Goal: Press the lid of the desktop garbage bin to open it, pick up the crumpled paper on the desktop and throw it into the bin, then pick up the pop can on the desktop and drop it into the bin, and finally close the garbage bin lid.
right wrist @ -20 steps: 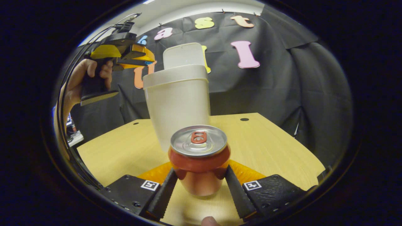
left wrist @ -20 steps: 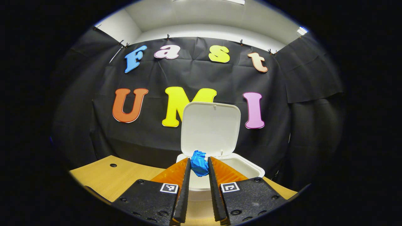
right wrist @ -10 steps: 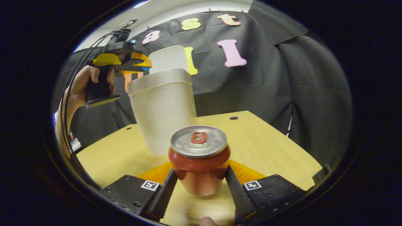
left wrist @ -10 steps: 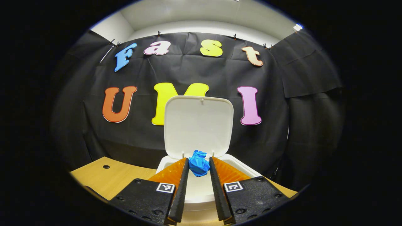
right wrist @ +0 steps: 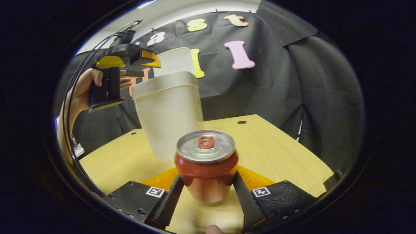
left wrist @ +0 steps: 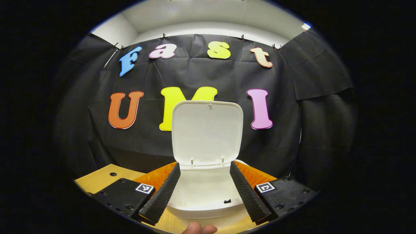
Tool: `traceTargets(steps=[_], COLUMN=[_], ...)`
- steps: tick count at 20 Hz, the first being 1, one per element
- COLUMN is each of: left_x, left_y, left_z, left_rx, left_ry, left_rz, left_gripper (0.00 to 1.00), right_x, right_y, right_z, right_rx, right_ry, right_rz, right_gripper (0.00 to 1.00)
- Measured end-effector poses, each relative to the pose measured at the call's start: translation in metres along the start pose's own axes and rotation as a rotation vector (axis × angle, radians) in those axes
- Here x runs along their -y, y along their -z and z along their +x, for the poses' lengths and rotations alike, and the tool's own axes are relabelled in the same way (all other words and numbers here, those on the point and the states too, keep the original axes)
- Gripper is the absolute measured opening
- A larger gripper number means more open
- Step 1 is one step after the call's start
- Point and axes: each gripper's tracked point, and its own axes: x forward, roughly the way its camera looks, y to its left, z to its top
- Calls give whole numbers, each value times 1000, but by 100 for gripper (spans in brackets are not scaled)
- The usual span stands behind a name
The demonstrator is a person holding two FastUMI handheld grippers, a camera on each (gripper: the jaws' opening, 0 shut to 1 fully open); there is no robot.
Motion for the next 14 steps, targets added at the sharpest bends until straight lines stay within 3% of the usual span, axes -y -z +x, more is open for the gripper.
traceTargets(steps=[10,14], left_x=[-32,-54], left_y=[0,13], left_z=[-32,-58], left_rx=[2,-6], left_ry=[-28,-50], left_rz=[12,4], left_gripper=[98,98], right_x=[-12,-30], right_y=[-17,-50], right_z=[-6,-12], right_rx=[24,63], right_ry=[9,-10], right_rz=[-60,-131], right_gripper=[81,82])
